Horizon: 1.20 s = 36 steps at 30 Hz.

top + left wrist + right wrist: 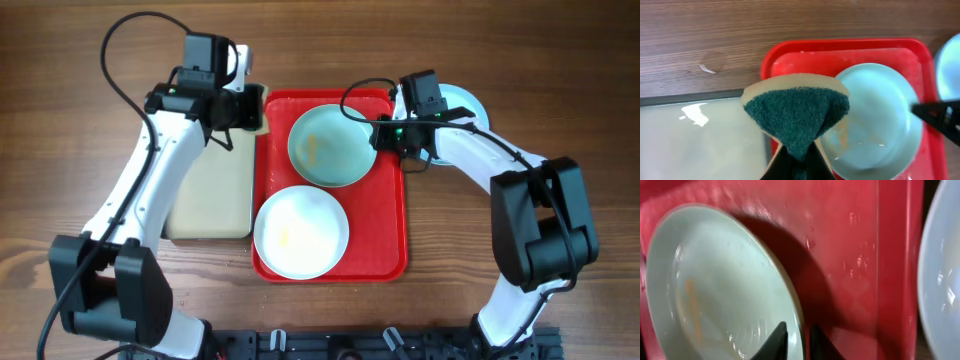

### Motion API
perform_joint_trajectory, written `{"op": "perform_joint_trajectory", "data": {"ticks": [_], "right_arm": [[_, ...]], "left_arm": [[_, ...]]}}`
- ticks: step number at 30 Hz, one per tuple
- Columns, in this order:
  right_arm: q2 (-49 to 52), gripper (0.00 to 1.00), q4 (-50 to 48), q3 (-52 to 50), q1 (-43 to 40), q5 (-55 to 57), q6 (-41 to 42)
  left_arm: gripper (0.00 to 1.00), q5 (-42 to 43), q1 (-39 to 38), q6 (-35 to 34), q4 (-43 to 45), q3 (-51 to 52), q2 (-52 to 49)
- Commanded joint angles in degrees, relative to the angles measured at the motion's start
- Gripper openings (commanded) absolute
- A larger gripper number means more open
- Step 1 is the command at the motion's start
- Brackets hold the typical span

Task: Clean dirty plates on tray and stack at the side
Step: 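Scrub the held plate with the sponge in the left gripper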

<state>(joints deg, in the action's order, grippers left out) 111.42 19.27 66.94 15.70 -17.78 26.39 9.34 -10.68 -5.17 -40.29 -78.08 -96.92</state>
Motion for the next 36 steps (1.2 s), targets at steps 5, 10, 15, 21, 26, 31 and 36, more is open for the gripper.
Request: {"op": "perform_joint_trajectory", "data": {"ticks": [5, 10, 15, 21, 26, 31, 36], "right_arm": [[-0.26, 0.04, 1.31, -0.11, 0.33, 3.19, -1.97], [-0.26, 0.05, 2.64, -0.11, 0.44, 3.19, 0.26], [-0.26, 0.04, 2.27, -0.11, 1.38, 3.67, -2.40], [-0.26, 0.04, 1.99, -0.11, 2.95, 5.42, -2.43], [-0.26, 0.04, 2.01, -0.11, 3.19, 5.68, -2.43], [-0.26, 0.04, 2.01, -0.11, 3.21, 5.81, -2.40], [-0.26, 0.04, 2.01, -0.11, 3.21, 5.79, -2.43]], "left_arm": [[0.04, 1.75, -5.60, -3.28, 1.73, -0.57, -4.46], [0.04, 1.73, -8.11, -4.61, 5.20, -0.57, -5.99], [0.04, 1.55, -9.09, -5.84, 7.28, -0.57, -7.34], [0.04, 1.51, -9.46, -6.49, 7.61, -0.57, -7.76], [0.04, 0.09, -9.84, -7.32, 8.61, -0.57, -10.45], [0.04, -1.29, -10.64, -7.54, 9.14, -0.57, -15.56], [0.04, -3.61, -11.34, -9.79, 10.40, -0.57, -18.38]]}}
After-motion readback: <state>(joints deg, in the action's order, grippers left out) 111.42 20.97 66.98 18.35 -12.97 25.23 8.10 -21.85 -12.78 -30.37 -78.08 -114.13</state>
